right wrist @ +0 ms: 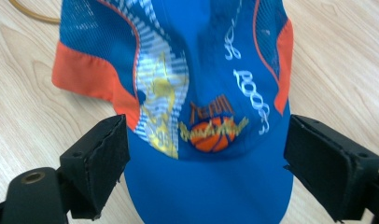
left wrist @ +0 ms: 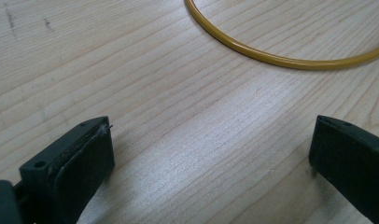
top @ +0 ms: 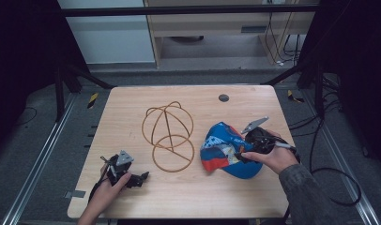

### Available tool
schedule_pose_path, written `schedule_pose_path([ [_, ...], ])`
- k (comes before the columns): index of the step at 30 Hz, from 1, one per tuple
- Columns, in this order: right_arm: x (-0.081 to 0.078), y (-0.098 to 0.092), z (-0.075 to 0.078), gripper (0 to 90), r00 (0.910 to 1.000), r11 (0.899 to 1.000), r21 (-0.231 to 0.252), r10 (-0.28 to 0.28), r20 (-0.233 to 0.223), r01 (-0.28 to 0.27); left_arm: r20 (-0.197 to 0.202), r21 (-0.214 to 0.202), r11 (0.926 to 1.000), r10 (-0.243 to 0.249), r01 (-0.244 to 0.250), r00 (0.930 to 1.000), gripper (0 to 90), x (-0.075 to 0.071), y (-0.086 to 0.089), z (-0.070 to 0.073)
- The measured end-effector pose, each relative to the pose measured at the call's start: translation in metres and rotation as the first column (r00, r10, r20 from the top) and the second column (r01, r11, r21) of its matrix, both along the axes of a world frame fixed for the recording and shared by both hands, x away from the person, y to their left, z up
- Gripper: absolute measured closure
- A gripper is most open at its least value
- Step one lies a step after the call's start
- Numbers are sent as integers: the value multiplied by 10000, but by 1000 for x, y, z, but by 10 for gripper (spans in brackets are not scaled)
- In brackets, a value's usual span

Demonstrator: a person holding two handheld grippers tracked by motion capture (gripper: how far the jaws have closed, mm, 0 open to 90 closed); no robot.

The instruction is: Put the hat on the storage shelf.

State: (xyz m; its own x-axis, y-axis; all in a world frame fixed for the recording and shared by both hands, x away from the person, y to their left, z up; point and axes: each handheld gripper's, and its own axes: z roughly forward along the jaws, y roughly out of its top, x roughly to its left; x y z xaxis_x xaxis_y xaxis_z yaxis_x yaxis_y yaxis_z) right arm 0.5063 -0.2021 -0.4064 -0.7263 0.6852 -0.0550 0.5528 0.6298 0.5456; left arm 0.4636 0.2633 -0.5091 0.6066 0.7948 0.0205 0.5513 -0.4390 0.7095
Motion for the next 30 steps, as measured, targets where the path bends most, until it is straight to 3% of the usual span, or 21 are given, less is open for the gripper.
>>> schedule_pose_path([
  [9, 13, 21, 3, 195, 9979, 9981, -76, 616, -207, -618, 1, -2, 10000, 0, 0, 10000, 0, 0, 0, 0],
  [17, 25, 28, -5, 219, 9983, 9988, -37, 478, -330, -480, 5, 5, 10000, -7, 7, 10000, 0, 0, 0, 0],
  [27, 33, 29, -14, 344, 9976, 9984, -238, 502, -483, -514, 10, -15, 10000, -1, 1, 10000, 0, 0, 0, 0],
  [30, 32, 30, -16, 395, 9971, 9985, -78, 538, -536, -543, 7, -31, 10000, 14, -14, 10000, 0, 0, 0, 0],
])
